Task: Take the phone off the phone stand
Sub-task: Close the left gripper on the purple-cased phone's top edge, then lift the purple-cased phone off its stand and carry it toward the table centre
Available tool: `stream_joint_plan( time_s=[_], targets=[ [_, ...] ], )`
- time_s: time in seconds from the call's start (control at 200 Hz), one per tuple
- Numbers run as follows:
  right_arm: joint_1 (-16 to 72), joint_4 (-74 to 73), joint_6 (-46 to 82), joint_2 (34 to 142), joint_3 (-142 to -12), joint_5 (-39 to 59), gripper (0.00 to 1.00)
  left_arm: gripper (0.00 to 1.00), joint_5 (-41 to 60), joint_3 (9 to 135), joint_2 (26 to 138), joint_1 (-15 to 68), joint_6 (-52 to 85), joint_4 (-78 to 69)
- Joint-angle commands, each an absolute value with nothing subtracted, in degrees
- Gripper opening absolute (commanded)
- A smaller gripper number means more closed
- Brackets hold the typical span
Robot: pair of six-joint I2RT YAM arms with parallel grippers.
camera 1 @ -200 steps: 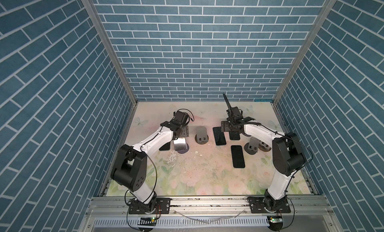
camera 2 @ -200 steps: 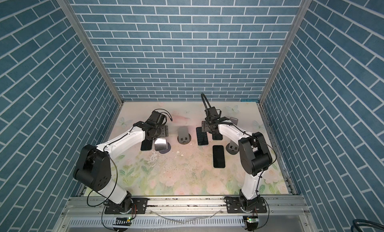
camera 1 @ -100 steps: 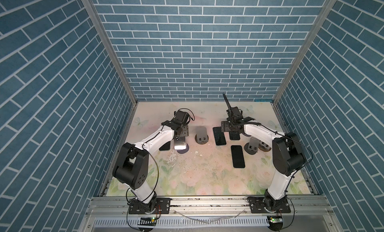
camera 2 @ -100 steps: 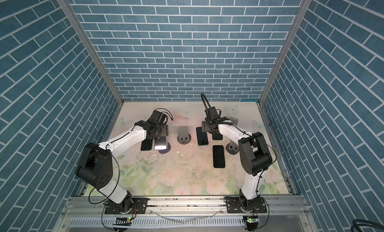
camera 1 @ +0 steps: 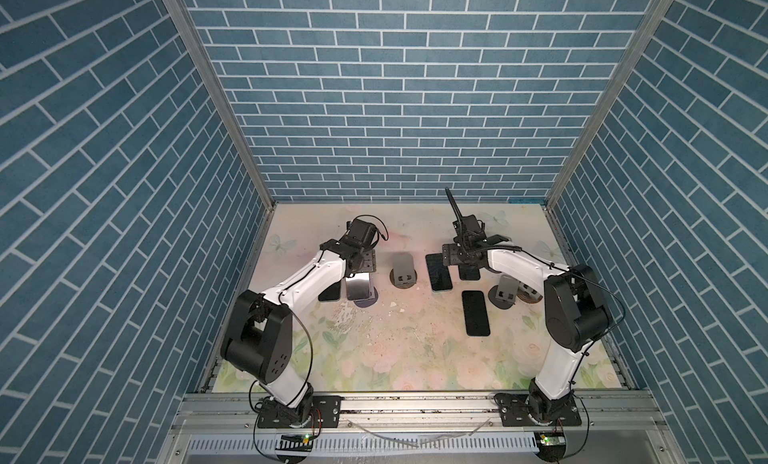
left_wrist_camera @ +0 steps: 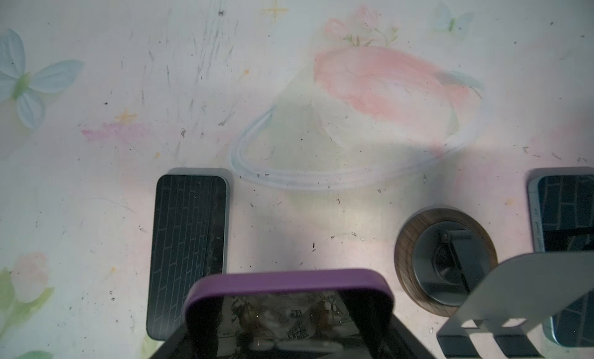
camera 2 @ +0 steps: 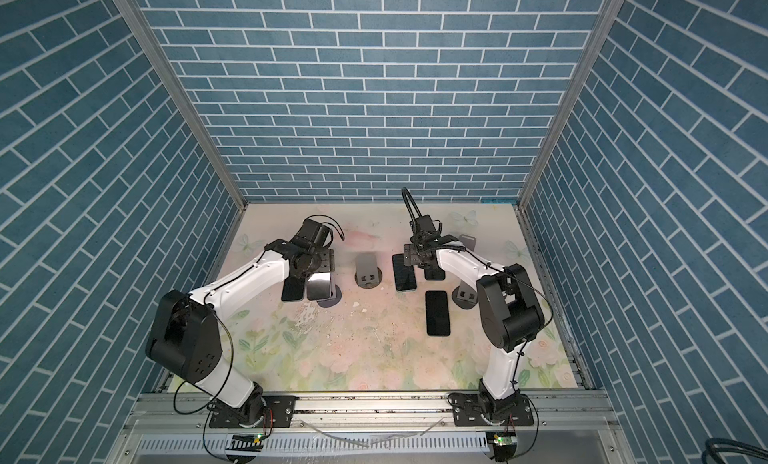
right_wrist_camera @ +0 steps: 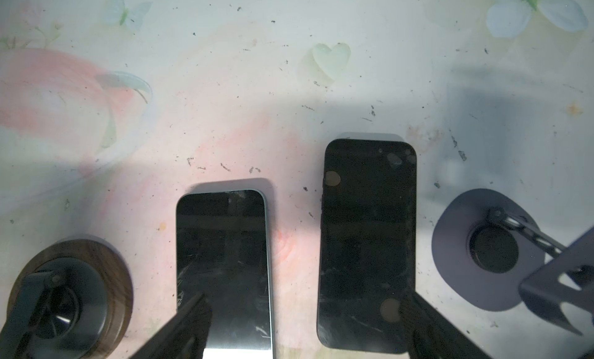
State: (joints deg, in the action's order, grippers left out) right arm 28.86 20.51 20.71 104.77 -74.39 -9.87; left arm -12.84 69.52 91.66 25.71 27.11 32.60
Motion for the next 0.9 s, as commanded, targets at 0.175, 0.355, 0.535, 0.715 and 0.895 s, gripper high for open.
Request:
stream_joint_plan(
  time_s=[0.175, 0.355, 0.535, 0.715, 0.895],
  targets=[
    [28.92, 20.02, 20.49, 103.02, -73.48, -9.75, 0.92, 0.48, -13.01, 70.57, 85.53, 25.92, 26.04, 34.17],
    [28.92, 19.99, 20.53, 102.31, -73.05, -10.02, 0.92, 0.48, -9.85, 70.16, 83.92, 26.06, 27.70, 33.72],
    [28.91, 19.76, 21.00, 101.22, -72.01, -10.53, 0.92, 0.48, -8.13, 70.13, 83.22, 27.70, 29.32, 33.80],
    [28.94, 19.51, 21.36, 99.89, -70.65, -11.49, 0.92, 0.48, -8.02, 70.38, 82.95, 30.26, 31.14, 34.95],
    [28.91, 19.04, 21.36, 98.47, -69.36, -11.58, 0.92, 0.48, -8.17, 70.31, 83.52, 33.81, 33.39, 35.86]
  ],
)
